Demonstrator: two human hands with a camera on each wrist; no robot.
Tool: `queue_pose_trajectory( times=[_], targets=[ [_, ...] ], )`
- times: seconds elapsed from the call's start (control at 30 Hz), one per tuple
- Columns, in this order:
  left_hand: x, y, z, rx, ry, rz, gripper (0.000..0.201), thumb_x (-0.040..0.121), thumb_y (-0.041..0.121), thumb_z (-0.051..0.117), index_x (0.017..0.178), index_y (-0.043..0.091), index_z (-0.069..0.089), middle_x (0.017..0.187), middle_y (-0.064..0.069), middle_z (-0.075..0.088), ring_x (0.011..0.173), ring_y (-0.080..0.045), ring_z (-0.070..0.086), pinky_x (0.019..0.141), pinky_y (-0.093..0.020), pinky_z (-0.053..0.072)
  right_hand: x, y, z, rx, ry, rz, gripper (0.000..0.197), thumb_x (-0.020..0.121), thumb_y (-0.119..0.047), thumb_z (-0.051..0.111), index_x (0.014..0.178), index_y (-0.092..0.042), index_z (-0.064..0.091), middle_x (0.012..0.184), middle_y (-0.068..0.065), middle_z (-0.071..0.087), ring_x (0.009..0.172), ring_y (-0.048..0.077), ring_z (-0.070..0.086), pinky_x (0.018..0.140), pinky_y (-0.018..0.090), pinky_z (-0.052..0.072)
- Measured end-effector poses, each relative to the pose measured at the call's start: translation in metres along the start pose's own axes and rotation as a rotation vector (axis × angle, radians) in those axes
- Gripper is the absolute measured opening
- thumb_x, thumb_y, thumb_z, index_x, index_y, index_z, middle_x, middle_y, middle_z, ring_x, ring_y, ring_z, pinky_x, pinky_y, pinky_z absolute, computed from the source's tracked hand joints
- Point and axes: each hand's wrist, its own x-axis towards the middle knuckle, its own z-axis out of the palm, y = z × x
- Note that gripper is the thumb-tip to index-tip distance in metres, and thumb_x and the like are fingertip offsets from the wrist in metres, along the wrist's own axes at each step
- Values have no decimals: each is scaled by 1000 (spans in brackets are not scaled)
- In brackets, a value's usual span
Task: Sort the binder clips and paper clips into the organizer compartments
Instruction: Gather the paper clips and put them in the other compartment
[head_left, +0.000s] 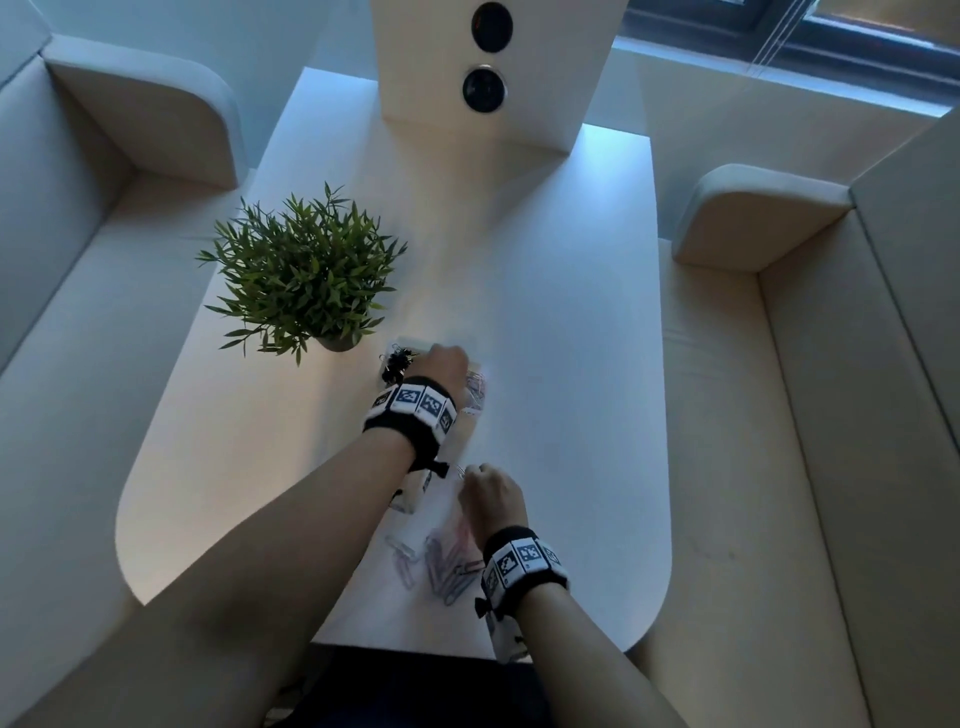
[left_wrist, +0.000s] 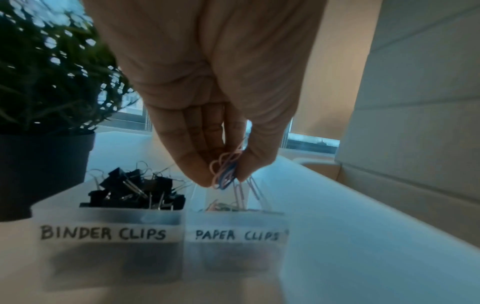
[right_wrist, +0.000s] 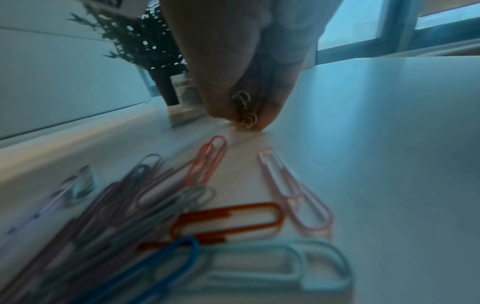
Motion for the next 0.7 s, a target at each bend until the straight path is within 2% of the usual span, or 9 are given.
queue_pose_trajectory(
  times=[0.07, 0.13, 0.23, 0.3, 0.4, 0.47, 0.53, 0.6, 0.7],
  targets=[
    [8, 0, 4, 39, -22, 8, 10, 81, 7, 59, 88, 0, 60, 96, -23, 66, 90, -41, 64, 74, -41, 53, 0, 8, -2, 70, 31, 7, 7, 70, 7, 57, 66, 2, 60, 65, 18, 63, 58, 31, 60, 52, 27, 43],
    [13, -3, 6, 23, -35, 19, 15, 84, 11, 58, 93, -1, 60, 100, -23, 65, 93, -41, 63, 76, -42, 53, -1, 19, -5, 157, 108, 47, 14, 77, 0, 52, 67, -1, 62, 66, 19, 62, 61, 30, 58, 57, 29, 43],
    [13, -14, 10, -82, 41, 52, 24, 88, 19, 55, 101, 2, 64, 107, -21, 66, 99, -37, 61, 86, -41, 51, 0, 27, -25, 269, 232, 43, 31, 79, -9, 60, 52, -13, 47, 47, 6, 42, 49, 24, 40, 51, 25, 29],
    [3, -27, 15, -197, 199, 94, 25, 88, 16, 52, 104, 4, 65, 110, -18, 65, 103, -34, 59, 91, -40, 47, 8, 23, -48, 287, 313, -6, 36, 77, -8, 62, 50, -14, 38, 42, -2, 27, 48, 21, 30, 45, 28, 21],
    [-27, -49, 35, -352, 363, 32, 19, 83, 10, 53, 97, 7, 66, 103, -15, 64, 93, -33, 59, 81, -37, 47, 35, 7, -81, 268, 385, -77, 41, 75, -3, 59, 47, -15, 31, 43, -5, 17, 50, 21, 23, 42, 26, 21],
    [-47, -63, 63, -325, 270, -29, 23, 81, 19, 56, 101, 9, 64, 108, -15, 59, 95, -33, 57, 82, -37, 47, 57, -4, -92, 178, 362, -95, 36, 80, -3, 56, 47, -10, 43, 44, 0, 31, 49, 23, 34, 46, 23, 31],
    [-61, -74, 94, -172, 73, -26, 35, 80, 30, 51, 110, 13, 52, 120, -13, 49, 103, -34, 52, 87, -36, 45, 70, -14, -95, 83, 327, -136, 23, 87, -4, 55, 66, 2, 64, 58, 13, 57, 56, 27, 54, 58, 29, 52],
    [-69, -78, 115, -174, -41, -28, 45, 77, 25, 53, 120, 17, 42, 136, -12, 34, 118, -34, 43, 97, -38, 42, 74, -18, -93, 42, 314, -155, 16, 89, -9, 58, 87, 3, 69, 78, 17, 66, 72, 29, 62, 67, 32, 55],
    [-75, -76, 127, -112, -25, 15, 52, 84, 16, 56, 132, 13, 38, 146, -11, 24, 128, -30, 32, 106, -37, 37, 53, -9, -86, 90, 350, -124, 27, 87, -18, 61, 110, -4, 64, 97, 15, 65, 88, 30, 60, 73, 35, 51]
  ],
)
